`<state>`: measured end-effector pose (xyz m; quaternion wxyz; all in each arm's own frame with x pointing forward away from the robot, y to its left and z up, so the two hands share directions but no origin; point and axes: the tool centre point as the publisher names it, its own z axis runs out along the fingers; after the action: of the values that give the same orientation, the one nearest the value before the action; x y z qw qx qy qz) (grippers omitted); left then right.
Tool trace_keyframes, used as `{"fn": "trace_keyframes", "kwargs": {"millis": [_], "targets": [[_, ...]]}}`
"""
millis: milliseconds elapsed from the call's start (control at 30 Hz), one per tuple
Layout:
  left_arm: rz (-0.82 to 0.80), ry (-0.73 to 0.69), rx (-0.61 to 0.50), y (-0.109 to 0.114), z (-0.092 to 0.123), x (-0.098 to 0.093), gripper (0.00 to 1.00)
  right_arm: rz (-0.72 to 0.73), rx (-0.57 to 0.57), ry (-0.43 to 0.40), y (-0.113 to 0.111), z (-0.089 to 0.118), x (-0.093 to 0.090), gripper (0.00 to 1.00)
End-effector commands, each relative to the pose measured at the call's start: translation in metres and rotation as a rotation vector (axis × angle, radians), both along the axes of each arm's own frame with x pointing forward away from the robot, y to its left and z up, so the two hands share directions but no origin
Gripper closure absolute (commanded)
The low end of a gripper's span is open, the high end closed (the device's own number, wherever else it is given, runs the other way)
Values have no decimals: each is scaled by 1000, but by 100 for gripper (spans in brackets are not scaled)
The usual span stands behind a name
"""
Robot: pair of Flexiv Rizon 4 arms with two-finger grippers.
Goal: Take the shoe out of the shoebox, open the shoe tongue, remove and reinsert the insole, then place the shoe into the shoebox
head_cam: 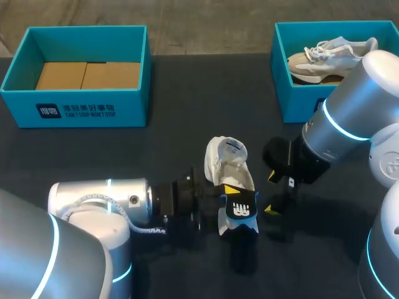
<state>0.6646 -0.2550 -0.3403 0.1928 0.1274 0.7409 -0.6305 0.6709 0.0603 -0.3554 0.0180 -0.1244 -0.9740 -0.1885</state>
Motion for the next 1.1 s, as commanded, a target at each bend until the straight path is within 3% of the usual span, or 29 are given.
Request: {"fn": "trace_keyframes", "kwargs": {"millis": [33,500,933,1100], "targets": [[4,-2,21,-4,-2,5,100,-1,-2,-2,0,0,-1,0],[15,-9,68,-3,-16,17,100,-1,-2,-2,0,0,-1,0],[6,-12,64,-3,-12,14,100,-1,-2,-2,0,0,-1,0],[-2,-6,58,-2,-10,12,91,-1,-2,-2,0,0,-1,0]]}}
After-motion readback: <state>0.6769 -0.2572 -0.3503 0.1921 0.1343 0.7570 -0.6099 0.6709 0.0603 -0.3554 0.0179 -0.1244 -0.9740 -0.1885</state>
